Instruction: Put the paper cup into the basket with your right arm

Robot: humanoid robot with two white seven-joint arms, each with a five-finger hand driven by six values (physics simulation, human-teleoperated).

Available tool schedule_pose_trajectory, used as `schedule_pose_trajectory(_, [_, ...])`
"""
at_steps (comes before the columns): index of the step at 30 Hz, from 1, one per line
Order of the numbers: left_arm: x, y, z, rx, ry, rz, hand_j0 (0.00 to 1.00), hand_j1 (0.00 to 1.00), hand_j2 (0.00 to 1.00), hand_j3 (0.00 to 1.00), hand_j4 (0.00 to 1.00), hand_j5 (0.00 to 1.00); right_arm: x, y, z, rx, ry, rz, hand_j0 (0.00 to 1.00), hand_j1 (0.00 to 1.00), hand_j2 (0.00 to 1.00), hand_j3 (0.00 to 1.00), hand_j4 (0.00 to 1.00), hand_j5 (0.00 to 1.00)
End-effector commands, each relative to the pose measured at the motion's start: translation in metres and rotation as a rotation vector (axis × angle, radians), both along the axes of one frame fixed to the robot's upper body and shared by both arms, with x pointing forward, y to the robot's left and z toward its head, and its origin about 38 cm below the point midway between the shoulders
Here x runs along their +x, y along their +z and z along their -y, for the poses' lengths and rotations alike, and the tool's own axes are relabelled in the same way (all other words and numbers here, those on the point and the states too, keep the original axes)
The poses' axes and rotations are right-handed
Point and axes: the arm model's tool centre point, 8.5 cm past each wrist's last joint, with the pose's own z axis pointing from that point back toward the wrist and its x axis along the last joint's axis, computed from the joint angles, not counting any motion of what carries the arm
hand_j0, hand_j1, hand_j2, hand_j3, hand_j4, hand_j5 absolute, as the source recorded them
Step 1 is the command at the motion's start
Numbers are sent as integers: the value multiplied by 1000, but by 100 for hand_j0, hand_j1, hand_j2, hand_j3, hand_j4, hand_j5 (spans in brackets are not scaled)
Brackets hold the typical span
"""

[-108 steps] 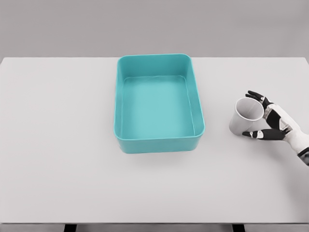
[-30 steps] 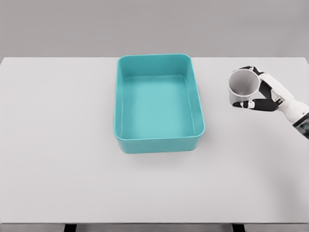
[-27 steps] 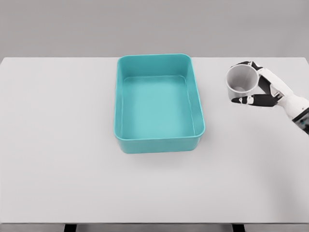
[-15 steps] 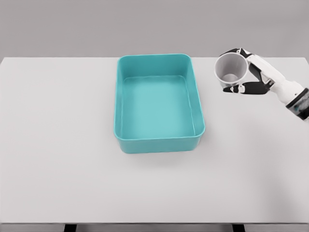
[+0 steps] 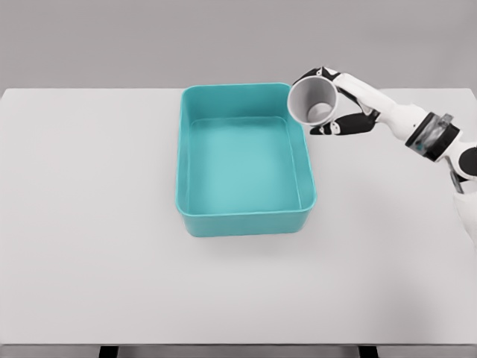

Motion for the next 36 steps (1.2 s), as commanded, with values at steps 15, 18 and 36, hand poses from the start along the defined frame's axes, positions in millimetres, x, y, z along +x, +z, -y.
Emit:
schedule_pose_trajectory(15, [0,0,0,0,0,0,100,100,100,100,100,100,10,9,-54,-135,92,60,45,45,45,45,45,45])
schedule_pose_trajectory(18, [0,0,0,0,0,0,100,100,100,100,100,100,11,12,-64,-155,119,67,45,45,45,45,45,45])
schedule_pose_trajectory(36, [0,0,0,0,-1,0,100,100,100,100,100,100,15,-3,-121,-394,197,99,45,45,45,45,45,45])
